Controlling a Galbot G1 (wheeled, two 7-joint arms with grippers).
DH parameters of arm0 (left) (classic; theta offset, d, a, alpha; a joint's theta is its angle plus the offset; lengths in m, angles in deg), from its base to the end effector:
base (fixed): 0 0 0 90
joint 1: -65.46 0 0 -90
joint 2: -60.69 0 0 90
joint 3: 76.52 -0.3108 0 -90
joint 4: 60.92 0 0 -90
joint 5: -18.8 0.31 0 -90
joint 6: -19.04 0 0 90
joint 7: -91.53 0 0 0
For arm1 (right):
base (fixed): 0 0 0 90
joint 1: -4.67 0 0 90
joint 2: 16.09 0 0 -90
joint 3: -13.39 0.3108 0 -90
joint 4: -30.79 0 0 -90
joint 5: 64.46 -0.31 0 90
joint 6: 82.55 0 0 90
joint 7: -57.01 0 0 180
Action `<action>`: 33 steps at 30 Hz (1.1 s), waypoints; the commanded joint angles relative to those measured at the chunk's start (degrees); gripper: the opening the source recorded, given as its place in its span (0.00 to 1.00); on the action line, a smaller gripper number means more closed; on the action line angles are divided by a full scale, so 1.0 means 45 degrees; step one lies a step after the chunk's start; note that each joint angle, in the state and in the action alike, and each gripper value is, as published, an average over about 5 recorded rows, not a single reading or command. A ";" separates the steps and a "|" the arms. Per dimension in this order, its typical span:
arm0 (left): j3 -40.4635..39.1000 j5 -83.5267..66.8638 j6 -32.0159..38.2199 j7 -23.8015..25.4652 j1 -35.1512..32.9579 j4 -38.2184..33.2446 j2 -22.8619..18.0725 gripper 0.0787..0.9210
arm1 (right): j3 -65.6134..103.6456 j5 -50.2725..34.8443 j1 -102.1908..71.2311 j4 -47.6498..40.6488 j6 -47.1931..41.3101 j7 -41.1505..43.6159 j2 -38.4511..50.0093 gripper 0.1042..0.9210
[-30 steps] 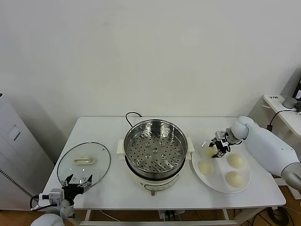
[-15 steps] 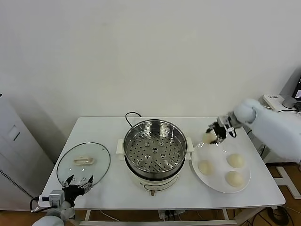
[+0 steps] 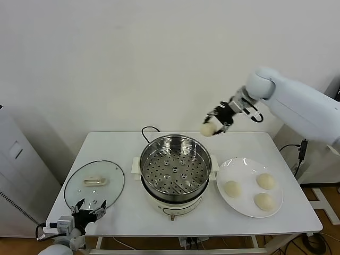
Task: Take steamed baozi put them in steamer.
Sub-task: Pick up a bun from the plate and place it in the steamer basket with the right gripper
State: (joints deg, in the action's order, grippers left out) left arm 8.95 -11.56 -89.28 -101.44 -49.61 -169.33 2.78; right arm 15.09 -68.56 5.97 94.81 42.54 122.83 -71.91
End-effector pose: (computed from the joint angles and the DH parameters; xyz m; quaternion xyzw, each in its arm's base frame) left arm 0.1839 0.0934 -0.2988 -0.0074 -0.9665 -0.0307 0.2546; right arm 0.5256 -0.0205 0.0202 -0.6414 0.3244 -0.6949 0.0236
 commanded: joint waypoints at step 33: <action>0.0007 0.0137 0.0020 -0.0126 -0.0169 0.0053 -0.0070 0.88 | 0.2441 0.8406 -0.4120 -0.0551 0.3315 -0.0358 -0.3448 0.56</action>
State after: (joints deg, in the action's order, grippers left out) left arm 8.99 -10.96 -89.19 -101.98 -50.31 -169.20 2.40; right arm 24.23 -35.91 -9.38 92.89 54.67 121.29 -86.22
